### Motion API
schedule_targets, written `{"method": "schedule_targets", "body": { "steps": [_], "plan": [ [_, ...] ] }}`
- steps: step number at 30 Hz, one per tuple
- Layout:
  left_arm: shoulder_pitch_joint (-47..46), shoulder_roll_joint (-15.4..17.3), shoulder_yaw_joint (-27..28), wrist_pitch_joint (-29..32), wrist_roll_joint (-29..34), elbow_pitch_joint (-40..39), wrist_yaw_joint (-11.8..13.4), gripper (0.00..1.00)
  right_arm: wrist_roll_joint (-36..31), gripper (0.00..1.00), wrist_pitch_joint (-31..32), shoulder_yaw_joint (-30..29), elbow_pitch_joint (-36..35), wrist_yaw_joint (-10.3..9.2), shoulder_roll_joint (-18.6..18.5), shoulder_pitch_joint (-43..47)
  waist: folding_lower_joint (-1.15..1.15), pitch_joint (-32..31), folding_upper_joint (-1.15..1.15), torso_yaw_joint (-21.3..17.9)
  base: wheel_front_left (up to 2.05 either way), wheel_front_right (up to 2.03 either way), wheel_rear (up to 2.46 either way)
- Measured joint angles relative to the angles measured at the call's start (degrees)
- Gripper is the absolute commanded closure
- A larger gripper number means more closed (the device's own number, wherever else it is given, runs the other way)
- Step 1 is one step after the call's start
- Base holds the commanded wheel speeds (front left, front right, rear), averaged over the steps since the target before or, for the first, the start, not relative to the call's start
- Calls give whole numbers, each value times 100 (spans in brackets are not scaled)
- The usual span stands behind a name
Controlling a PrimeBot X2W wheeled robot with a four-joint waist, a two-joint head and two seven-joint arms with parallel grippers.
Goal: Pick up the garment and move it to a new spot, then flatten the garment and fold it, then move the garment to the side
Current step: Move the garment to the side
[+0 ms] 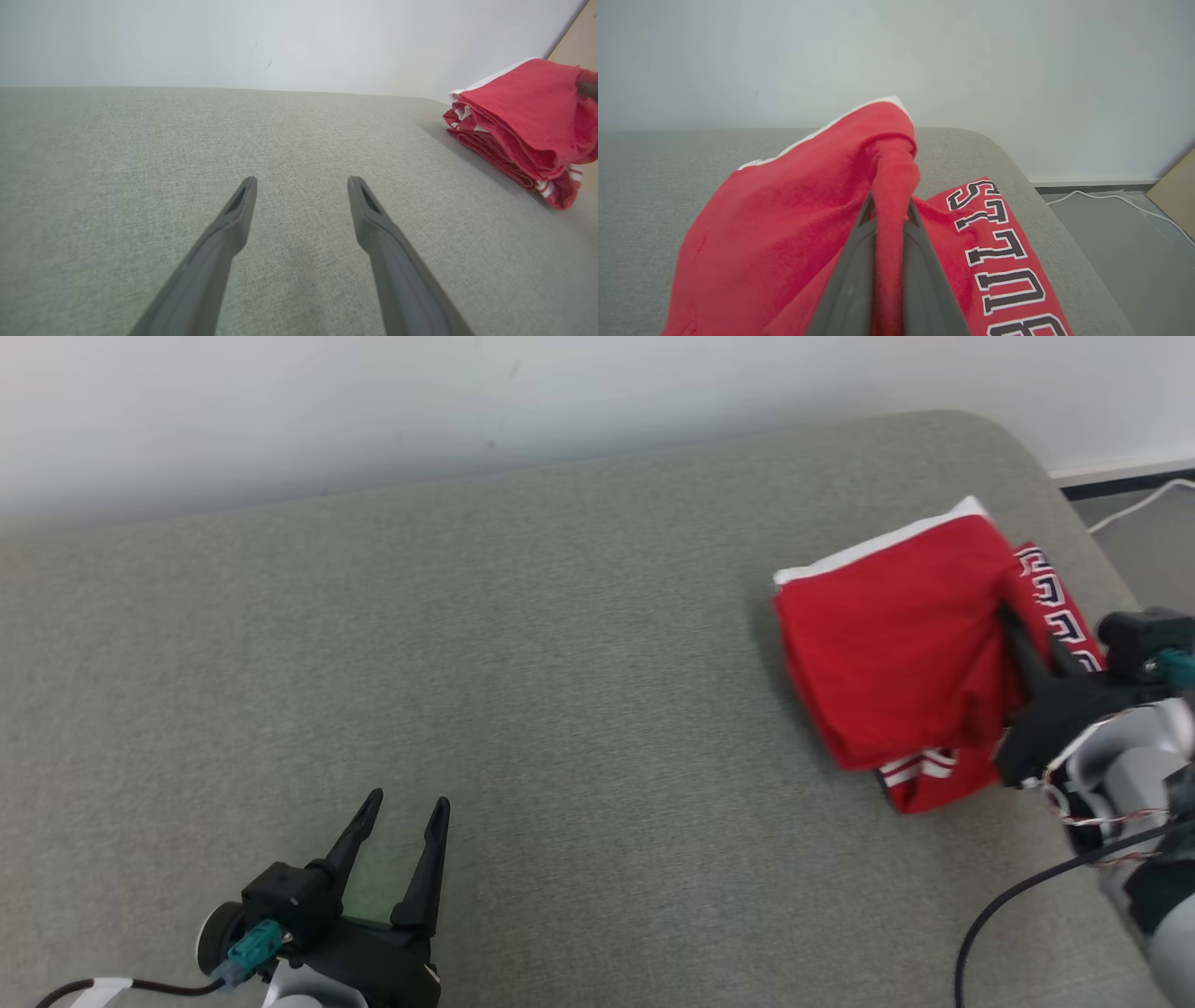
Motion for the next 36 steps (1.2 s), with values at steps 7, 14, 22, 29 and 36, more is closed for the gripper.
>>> {"method": "schedule_targets", "body": {
  "steps": [7,14,22,29,36],
  "plan": [
    [-71,2,-64,0,32,-7,4,0,-94,100,-1,-108,979,1,-311,-314,0,151,0,334,0,0,0],
    [-130,0,-75,-1,66,-36,5,0,-628,0,0,-965,1777,2,-546,-628,0,264,0,608,0,0,0],
    [-83,-2,80,0,113,-37,29,0,-1635,0,-1,-2465,662,3,-76,119,0,127,0,693,0,0,0],
    [158,-2,288,0,154,-56,102,0,-2167,0,0,-2910,-738,3,786,1157,-1,-152,0,751,0,0,0],
    [498,3,626,-1,240,-60,247,0,-2274,0,-1,-2883,-1593,3,1460,2013,-1,-471,0,865,0,0,0]
  ]
}}
